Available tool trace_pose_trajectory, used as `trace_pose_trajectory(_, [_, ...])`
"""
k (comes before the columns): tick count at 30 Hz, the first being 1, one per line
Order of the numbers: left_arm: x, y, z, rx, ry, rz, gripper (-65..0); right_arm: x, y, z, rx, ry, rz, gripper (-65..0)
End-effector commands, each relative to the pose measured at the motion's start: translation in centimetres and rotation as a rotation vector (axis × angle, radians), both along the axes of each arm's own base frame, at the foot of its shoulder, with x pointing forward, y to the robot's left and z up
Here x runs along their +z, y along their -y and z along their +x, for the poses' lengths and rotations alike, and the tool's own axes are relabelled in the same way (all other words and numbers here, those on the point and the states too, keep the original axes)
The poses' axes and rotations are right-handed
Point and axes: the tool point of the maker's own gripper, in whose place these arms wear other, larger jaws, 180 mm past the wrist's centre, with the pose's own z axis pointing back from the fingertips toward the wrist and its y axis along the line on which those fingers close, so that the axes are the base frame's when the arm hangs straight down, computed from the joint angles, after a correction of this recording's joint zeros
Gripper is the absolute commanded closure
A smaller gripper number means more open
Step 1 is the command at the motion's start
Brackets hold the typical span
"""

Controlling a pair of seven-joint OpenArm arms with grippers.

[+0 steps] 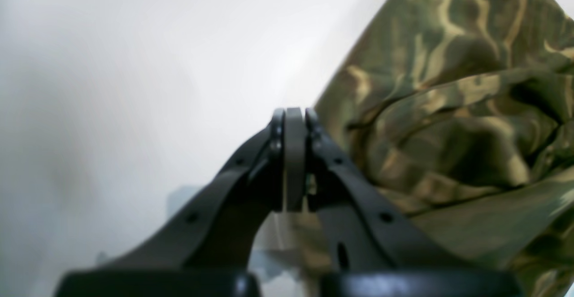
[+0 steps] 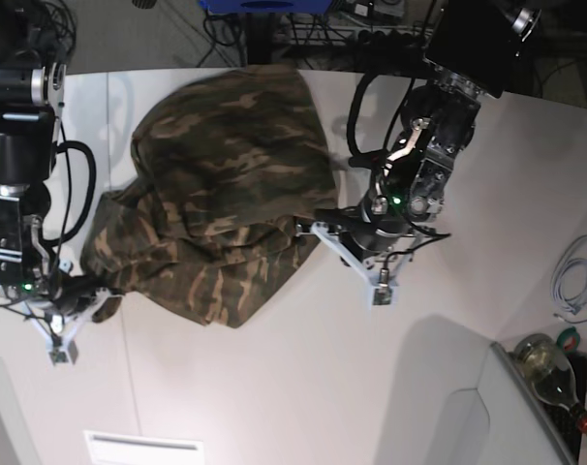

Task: Layout the t-shirt on the table in an organized manner, then fold the t-shirt properly
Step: 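Release the shirt with the left gripper and lift it away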

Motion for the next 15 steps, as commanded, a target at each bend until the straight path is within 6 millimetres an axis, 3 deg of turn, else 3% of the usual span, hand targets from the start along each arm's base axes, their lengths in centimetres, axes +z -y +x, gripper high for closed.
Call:
trace_pose_trajectory(1, [2.2, -2.0, 1.6, 0.041, 0.073, 0.018, 0.0, 2.6, 0.4, 2.1, 0.005, 0.077, -0.011, -11.6])
trace_pose_trajectory(4, [3.2, -7.9, 1.4, 0.154, 0.072, 0.06, 0.0, 4.5, 2.6, 2.0, -0.006, 0.097, -0.062, -31.5])
trace_pose_trajectory(6, [3.4, -12.6, 0.6, 0.242, 0.07, 0.106, 0.0, 5.6, 3.5, 0.4, -0.022, 0.13, -0.078, -42.6])
trace_pose_trajectory(8, [3.5, -16.0, -0.5, 0.299, 0.06, 0.147, 0.0, 7.2, 3.9, -1.7, -0.035, 0.182, -0.094, -44.4])
trace_pose_trajectory(10, [3.7, -18.9, -1.6, 0.342, 0.054, 0.188, 0.0, 7.5, 1.9, -4.7, 0.006, 0.185, -0.106, -44.4])
trace_pose_trajectory(12, [3.9, -20.6, -2.3, 0.345, 0.048, 0.219, 0.0, 6.7, 0.0, -8.2, 0.036, 0.142, -0.104, -44.6])
trace_pose_trajectory(15, [4.4, -21.9, -2.6, 0.311, 0.053, 0.231, 0.0, 4.0, -3.2, -13.3, 0.062, 0.051, -0.049, -44.7])
